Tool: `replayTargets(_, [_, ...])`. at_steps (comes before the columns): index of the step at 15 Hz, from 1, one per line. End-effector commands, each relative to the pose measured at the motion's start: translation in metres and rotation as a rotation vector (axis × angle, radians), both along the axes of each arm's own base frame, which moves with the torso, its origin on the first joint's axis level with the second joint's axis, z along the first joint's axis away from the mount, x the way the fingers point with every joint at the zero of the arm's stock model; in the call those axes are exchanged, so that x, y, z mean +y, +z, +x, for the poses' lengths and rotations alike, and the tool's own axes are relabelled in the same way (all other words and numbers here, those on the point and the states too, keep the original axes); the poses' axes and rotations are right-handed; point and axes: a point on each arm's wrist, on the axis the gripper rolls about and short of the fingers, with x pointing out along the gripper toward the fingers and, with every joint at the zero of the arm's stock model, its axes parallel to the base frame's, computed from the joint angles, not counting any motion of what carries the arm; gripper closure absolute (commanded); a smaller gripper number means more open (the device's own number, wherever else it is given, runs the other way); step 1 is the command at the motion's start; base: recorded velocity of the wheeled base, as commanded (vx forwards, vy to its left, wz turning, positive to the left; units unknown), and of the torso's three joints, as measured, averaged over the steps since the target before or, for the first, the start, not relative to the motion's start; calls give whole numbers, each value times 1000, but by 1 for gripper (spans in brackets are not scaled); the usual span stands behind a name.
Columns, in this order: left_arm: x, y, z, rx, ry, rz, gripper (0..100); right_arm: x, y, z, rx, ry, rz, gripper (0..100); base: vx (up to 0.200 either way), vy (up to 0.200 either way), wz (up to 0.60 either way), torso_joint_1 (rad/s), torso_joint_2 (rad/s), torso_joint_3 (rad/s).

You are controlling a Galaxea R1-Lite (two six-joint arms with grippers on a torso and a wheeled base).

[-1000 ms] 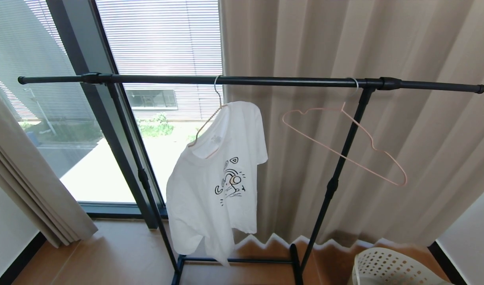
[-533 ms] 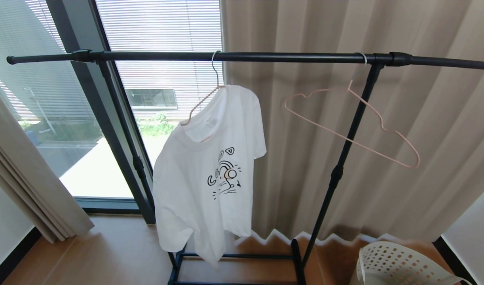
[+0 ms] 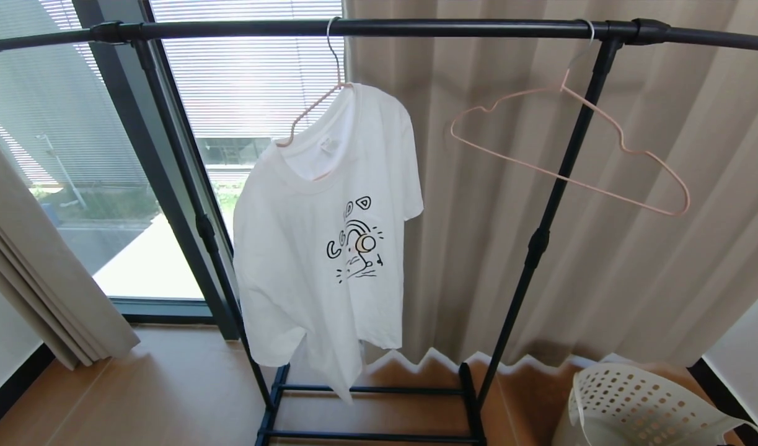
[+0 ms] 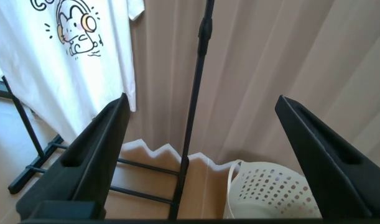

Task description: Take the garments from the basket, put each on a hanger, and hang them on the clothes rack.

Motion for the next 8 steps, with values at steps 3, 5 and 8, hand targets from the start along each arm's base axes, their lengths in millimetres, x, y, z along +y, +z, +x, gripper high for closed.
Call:
replayTargets(3, [0,0,0,1,0,-1,0,0,0,0,0,1,1,0,0,0,0,-159,504,338])
replayTargets(5, [0,0,0,1,0,-2,0,0,0,0,-1,1,-1,0,0,0,0,-144,476,339])
replayTargets(8, [0,0,0,1,0,1,0,0,0,0,-1,1,-1,0,0,0,0,-107,469,352])
